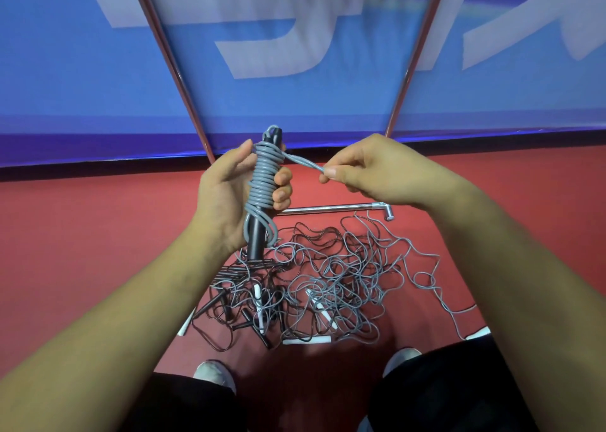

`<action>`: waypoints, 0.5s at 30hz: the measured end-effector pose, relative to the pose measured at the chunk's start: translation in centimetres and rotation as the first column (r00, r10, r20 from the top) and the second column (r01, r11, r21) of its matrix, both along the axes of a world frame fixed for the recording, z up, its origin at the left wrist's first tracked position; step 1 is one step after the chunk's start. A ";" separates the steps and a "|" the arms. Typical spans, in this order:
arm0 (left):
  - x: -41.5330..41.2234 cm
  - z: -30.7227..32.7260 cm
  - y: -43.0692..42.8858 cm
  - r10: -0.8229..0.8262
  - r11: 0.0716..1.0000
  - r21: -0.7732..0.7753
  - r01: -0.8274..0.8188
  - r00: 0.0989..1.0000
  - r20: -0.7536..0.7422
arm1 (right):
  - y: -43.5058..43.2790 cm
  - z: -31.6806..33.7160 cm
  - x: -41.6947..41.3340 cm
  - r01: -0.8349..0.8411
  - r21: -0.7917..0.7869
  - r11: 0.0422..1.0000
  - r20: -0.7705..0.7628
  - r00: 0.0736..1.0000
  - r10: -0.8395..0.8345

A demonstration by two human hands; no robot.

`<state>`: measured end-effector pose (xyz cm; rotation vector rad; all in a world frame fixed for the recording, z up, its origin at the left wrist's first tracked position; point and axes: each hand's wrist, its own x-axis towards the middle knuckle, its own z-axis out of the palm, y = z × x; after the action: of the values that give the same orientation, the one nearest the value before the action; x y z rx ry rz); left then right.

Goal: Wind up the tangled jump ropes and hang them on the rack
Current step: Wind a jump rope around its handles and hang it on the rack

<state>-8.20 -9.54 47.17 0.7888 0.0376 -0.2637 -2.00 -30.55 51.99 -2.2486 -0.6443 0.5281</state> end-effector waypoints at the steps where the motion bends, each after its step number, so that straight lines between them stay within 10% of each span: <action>1: 0.0 0.0 0.0 -0.004 1.000 -0.015 0.004 1.000 0.001 | 0.0 0.0 -0.1 -0.007 -0.013 1.000 0.008 1.000 0.007; 7: 0.6 -0.5 -0.3 0.077 0.972 0.229 -0.060 0.995 -0.063 | 0.6 0.1 -0.4 -0.050 -0.099 0.994 0.101 0.993 0.060; 15: 0.0 -1.2 -0.6 -0.044 0.565 0.817 0.112 0.993 -0.105 | 1.3 -0.3 -0.6 -0.276 -0.197 0.941 0.127 0.944 0.303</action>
<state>-8.17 -10.10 45.97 1.7428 0.2107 -0.3649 -2.65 -29.23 51.66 -2.3920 -1.0587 0.5756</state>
